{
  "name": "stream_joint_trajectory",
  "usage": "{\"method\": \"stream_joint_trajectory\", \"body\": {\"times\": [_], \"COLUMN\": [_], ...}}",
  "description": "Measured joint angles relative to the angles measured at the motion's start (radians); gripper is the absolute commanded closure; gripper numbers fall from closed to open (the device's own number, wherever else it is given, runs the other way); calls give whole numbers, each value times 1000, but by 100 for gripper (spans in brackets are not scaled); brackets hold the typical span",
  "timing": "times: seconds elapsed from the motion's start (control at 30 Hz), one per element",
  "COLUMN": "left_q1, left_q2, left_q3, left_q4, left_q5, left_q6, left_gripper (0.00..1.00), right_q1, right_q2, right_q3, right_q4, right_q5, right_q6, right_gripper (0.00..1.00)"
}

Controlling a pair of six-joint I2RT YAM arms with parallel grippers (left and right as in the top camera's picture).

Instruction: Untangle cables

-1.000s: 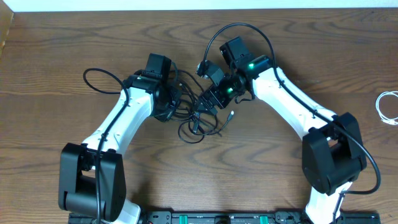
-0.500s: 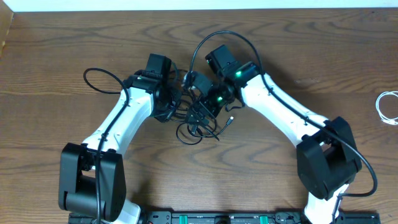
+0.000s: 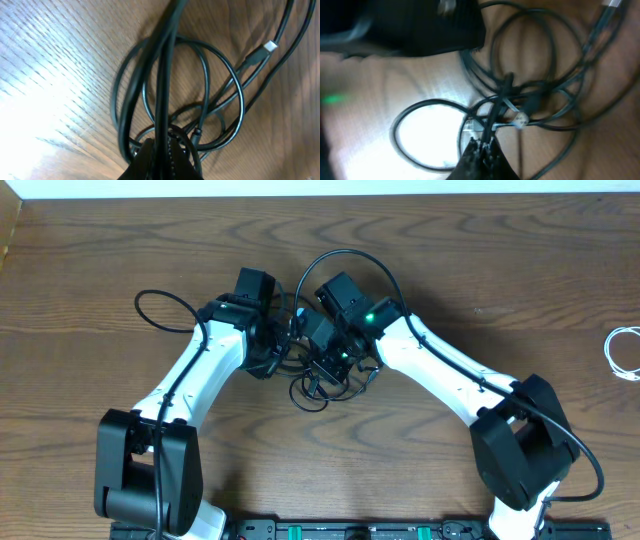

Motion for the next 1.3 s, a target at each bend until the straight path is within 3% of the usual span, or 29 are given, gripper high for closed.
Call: {"method": "stream_joint_trajectory", "body": {"times": [0.17, 0.43, 0.67, 0.8, 1.07, 1.3], "left_q1": [23, 143, 356, 505, 718, 878], "left_q2": [-67, -399, -636, -728, -757, -647], "left_q3": [-3, -9, -14, -14, -14, -13], "left_q4": [49, 185, 325, 346, 277, 195], "left_q5": [67, 146, 167, 108, 16, -37], "left_q6": [0, 43, 61, 61, 62, 65], "left_gripper": [92, 92, 92, 92, 92, 92], "right_q1": [4, 3, -42, -111, -294, -562], "right_q2": [-8, -8, -8, -8, -8, -8], "right_q3": [-68, -123, -124, -126, -175, -278], "right_q4": [51, 101, 92, 59, 57, 113], "right_q5": [190, 443, 478, 524, 583, 655], "right_q6": [87, 151, 165, 194, 292, 457], "right_gripper": [99, 99, 99, 99, 99, 99]}}
